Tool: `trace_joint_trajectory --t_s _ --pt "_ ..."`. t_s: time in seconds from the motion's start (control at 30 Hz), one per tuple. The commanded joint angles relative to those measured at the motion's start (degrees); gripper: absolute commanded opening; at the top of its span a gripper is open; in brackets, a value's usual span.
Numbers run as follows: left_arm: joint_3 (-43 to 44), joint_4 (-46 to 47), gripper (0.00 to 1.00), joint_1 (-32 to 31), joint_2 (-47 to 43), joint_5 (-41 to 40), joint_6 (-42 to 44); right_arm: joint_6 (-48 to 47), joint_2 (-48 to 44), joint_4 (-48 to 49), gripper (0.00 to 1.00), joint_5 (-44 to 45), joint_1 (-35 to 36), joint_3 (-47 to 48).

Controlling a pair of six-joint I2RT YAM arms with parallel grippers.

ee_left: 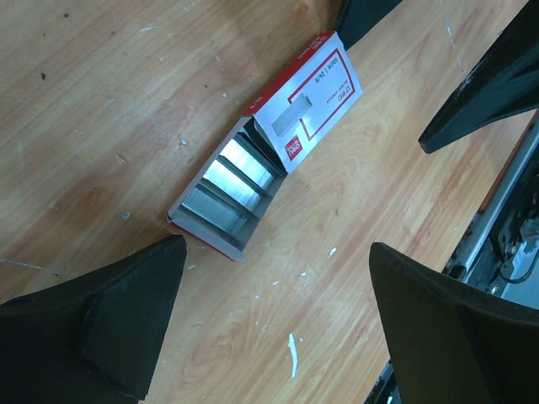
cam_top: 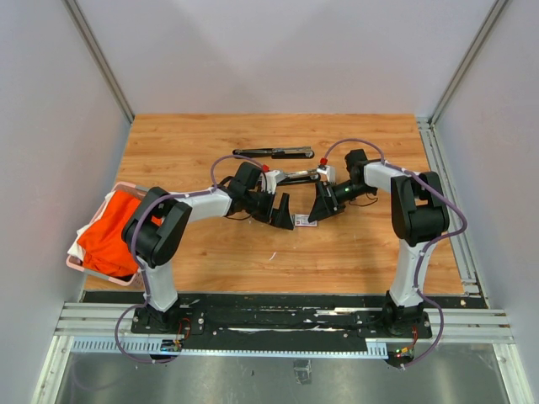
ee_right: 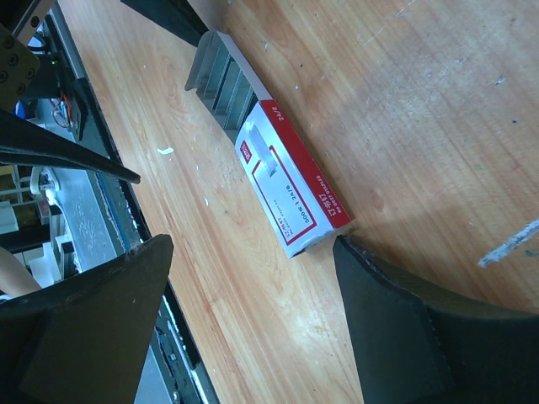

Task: Unload the staples from the stapler
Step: Close the staple box at the center of the board.

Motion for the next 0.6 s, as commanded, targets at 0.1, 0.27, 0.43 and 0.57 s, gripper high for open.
trace_joint_trajectory --t_s 0.1,0.27,0.43,0.57 --pt "-0.08 -2.37 0.99 0.52 3.59 -4.86 0.43 -1.19 2.20 0.04 0.81 6.35 -0.82 1.28" --pt "0.62 -1.67 1.00 0.11 4.39 -3.44 -0.84 -1.32 3.47 0.56 0.81 5.32 -0.72 2.57" --pt "1.05 -1.02 1.00 -0.53 4.91 -3.30 -1.76 -1.30 4.91 0.68 0.81 4.78 -0.58 4.14" --pt "1.34 -0.57 1.00 -0.62 5.70 -3.62 -1.78 -1.39 5.98 0.66 0.81 4.11 0.12 4.62"
